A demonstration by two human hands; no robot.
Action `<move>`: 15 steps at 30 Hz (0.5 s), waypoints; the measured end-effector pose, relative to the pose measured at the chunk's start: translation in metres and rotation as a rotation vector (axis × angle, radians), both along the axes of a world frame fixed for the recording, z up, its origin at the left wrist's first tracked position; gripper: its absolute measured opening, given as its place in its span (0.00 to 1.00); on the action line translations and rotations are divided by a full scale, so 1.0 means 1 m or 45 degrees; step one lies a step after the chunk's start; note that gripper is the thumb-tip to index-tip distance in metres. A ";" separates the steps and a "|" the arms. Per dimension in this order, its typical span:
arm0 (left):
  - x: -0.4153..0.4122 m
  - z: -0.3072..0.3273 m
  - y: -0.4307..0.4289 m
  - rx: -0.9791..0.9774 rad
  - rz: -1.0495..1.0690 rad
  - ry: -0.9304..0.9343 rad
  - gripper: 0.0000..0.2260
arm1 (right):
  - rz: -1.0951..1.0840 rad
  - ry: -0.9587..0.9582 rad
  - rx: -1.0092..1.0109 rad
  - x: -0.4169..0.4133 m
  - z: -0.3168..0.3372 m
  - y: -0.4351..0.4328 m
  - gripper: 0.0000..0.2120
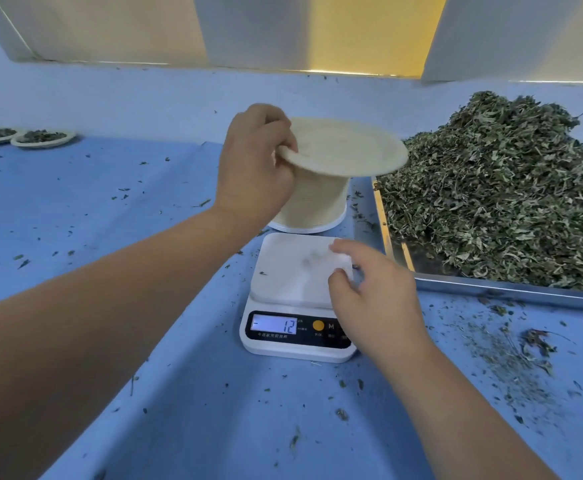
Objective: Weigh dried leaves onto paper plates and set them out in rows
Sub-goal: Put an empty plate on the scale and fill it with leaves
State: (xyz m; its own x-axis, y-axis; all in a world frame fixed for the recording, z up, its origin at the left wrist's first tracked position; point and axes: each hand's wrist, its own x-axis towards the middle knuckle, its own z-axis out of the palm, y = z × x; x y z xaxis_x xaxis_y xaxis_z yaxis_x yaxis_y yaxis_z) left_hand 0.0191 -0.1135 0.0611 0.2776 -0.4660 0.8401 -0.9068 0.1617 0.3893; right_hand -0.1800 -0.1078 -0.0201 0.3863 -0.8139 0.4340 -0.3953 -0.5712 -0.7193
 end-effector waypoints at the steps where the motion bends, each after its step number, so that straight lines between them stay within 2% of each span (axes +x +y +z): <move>1: -0.002 -0.010 0.007 -0.043 -0.012 0.030 0.09 | -0.049 -0.060 0.037 -0.001 0.002 -0.001 0.20; 4: -0.012 -0.039 0.029 -0.115 -0.056 0.065 0.06 | -0.114 -0.338 0.168 -0.006 0.009 -0.004 0.27; 7: -0.018 -0.059 0.047 -0.122 -0.127 0.175 0.05 | -0.106 -0.455 0.182 -0.010 0.011 -0.004 0.31; 10: -0.015 -0.077 0.065 -0.061 -0.156 0.235 0.06 | -0.109 -0.359 0.102 -0.012 0.010 -0.003 0.32; 15: -0.005 -0.085 0.076 0.014 -0.139 0.457 0.14 | -0.088 -0.252 0.060 -0.006 0.006 -0.004 0.22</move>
